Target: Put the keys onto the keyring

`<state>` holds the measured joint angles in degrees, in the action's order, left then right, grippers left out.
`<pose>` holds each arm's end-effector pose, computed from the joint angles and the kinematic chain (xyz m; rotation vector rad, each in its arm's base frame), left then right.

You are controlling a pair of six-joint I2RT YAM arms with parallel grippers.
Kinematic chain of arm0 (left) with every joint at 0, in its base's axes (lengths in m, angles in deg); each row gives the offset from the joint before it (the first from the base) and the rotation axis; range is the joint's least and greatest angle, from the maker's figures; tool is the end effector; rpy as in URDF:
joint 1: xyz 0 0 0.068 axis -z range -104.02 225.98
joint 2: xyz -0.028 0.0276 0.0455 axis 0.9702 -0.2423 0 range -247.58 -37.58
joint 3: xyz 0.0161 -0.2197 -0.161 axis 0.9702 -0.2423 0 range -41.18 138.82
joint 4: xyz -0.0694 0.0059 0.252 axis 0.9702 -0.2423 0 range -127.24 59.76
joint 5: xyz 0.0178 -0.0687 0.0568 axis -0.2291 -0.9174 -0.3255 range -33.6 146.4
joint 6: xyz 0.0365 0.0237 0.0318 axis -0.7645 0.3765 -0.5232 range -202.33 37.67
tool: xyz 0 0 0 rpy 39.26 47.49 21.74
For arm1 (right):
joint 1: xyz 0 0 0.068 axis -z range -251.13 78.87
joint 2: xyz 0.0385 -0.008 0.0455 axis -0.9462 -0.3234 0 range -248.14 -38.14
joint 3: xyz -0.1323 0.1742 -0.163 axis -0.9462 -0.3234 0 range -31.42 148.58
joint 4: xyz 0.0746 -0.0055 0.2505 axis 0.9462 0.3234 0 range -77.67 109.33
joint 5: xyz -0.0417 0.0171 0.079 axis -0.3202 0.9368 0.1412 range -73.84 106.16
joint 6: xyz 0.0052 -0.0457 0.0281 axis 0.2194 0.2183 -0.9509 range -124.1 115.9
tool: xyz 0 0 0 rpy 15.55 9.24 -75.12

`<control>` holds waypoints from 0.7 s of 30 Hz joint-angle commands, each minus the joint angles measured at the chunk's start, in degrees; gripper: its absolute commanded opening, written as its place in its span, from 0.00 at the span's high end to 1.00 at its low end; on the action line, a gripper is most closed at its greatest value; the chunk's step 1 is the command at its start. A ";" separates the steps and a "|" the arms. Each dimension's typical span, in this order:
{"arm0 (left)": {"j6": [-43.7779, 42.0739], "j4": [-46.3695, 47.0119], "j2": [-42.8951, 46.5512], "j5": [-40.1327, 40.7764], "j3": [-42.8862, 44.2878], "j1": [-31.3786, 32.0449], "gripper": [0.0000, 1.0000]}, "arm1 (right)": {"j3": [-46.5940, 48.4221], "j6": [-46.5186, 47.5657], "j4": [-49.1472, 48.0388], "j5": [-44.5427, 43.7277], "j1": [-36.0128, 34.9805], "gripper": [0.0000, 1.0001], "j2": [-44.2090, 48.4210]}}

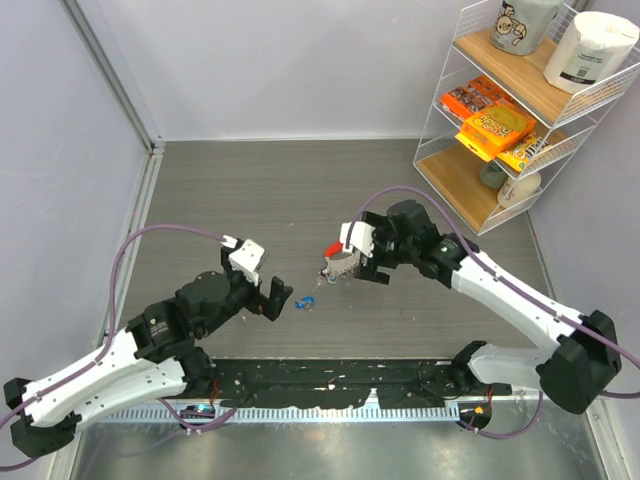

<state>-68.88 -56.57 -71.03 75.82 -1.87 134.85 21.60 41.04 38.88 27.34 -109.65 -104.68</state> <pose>0.0814 -0.1122 0.3061 0.5333 1.8676 -0.5233 0.1918 0.1613 0.2866 -1.5819 1.6132 0.1600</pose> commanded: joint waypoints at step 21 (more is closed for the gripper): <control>1.22 3.04 2.87 0.80 -0.99 0.19 0.01 | 21.68 25.86 16.59 21.86 3.45 0.30 -30.13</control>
<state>-67.76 -56.17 -67.53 75.78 -3.18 134.85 38.30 61.94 48.69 45.74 -106.53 -131.70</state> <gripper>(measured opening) 0.991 0.731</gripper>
